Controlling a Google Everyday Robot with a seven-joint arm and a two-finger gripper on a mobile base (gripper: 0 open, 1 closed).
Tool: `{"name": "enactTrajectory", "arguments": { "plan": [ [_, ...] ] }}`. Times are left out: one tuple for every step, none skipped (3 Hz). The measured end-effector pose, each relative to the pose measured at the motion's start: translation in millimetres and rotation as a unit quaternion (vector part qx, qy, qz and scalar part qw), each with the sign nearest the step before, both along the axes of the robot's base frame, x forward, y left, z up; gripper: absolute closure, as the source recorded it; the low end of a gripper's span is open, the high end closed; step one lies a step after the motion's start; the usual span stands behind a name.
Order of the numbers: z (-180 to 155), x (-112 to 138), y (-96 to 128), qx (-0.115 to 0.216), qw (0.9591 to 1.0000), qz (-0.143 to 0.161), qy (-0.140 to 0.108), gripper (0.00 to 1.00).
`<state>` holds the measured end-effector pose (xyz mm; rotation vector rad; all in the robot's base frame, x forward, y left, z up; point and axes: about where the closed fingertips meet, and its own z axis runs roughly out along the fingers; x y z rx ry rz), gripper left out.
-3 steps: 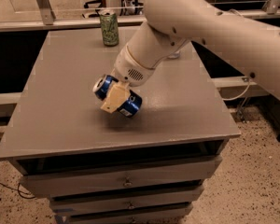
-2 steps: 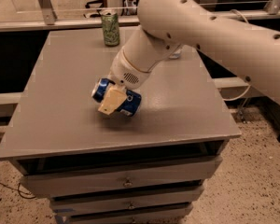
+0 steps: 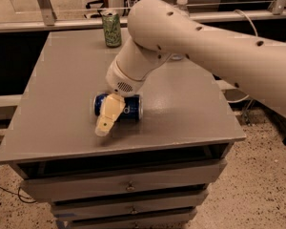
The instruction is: Knock pepsi can over
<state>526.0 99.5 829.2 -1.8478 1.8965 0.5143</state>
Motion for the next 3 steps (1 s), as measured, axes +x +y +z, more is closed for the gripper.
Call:
{"name": "enactTrajectory", "arguments": {
  "plan": [
    [-5, 0, 3, -0.004, 1.0000, 0.000, 0.001, 0.00],
    [-2, -1, -2, -0.007, 1.0000, -0.005, -0.002, 0.00],
    [15, -7, -21, 0.005, 0.9996, -0.023, -0.012, 0.00]
  ]
}}
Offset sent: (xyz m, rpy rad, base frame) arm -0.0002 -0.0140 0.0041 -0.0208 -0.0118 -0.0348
